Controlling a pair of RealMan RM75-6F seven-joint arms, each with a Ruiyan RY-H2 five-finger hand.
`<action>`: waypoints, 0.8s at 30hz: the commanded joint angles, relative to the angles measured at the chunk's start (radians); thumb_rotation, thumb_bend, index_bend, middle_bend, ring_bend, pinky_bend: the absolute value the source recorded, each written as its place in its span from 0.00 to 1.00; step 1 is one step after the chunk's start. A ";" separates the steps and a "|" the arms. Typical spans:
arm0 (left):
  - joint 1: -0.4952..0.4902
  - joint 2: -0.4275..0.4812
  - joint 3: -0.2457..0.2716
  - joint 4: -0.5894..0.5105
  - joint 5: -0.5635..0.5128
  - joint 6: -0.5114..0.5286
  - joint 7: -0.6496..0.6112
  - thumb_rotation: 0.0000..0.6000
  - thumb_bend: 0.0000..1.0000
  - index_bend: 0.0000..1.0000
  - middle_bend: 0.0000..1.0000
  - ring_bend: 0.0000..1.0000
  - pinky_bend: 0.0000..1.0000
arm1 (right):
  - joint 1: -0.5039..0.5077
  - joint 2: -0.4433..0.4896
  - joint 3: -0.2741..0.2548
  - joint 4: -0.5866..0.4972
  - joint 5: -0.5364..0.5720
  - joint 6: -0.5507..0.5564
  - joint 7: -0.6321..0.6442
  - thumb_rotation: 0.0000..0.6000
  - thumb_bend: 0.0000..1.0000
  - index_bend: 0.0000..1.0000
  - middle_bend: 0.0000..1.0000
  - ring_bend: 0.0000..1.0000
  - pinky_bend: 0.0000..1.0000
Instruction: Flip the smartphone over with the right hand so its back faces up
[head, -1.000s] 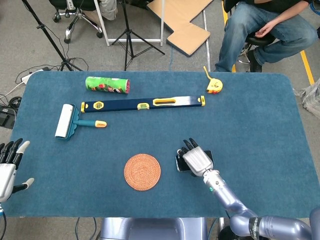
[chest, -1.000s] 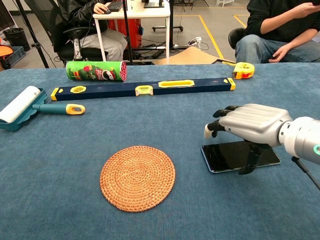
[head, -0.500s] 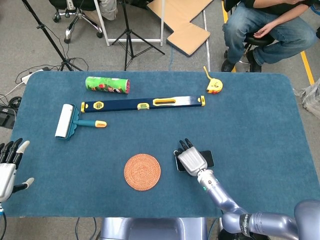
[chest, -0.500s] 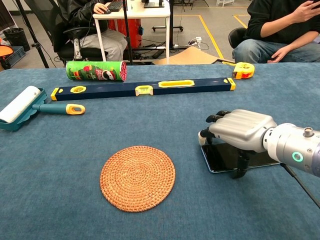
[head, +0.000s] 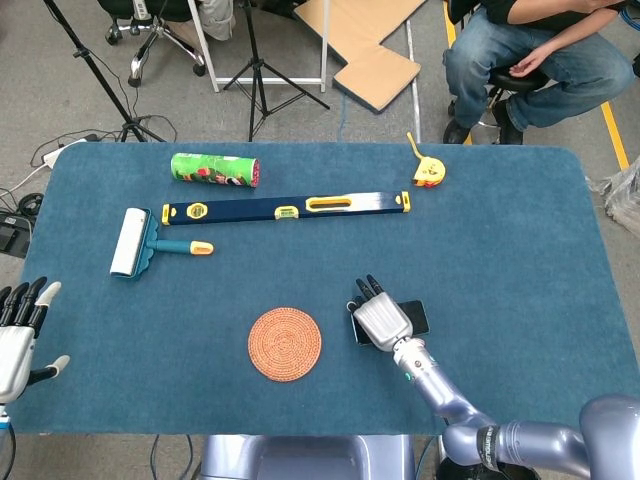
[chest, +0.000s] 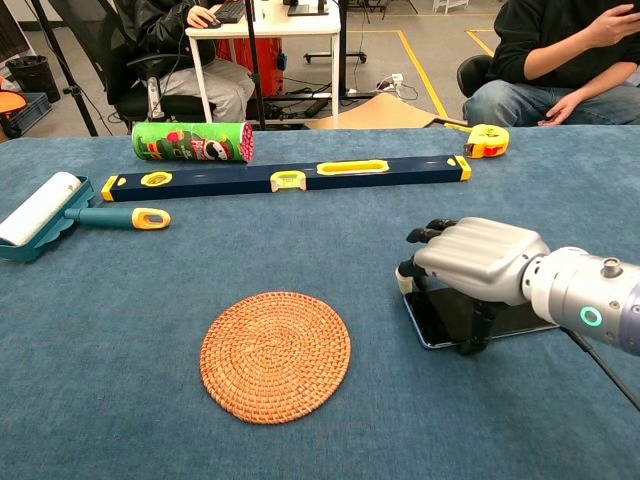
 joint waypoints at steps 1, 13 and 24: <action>0.000 0.000 0.000 0.000 -0.001 0.000 -0.001 1.00 0.00 0.00 0.00 0.00 0.00 | 0.002 0.019 0.011 -0.025 -0.018 0.011 0.035 1.00 0.18 0.48 0.50 0.05 0.00; -0.002 0.008 0.000 -0.002 -0.003 -0.001 -0.016 1.00 0.00 0.00 0.00 0.00 0.00 | -0.012 0.079 0.147 -0.051 -0.106 0.021 0.487 1.00 0.19 0.48 0.50 0.08 0.00; -0.004 0.007 0.003 -0.006 -0.012 -0.009 -0.012 1.00 0.00 0.00 0.00 0.00 0.00 | -0.059 0.083 0.259 -0.023 -0.129 -0.037 1.142 1.00 0.23 0.48 0.50 0.08 0.00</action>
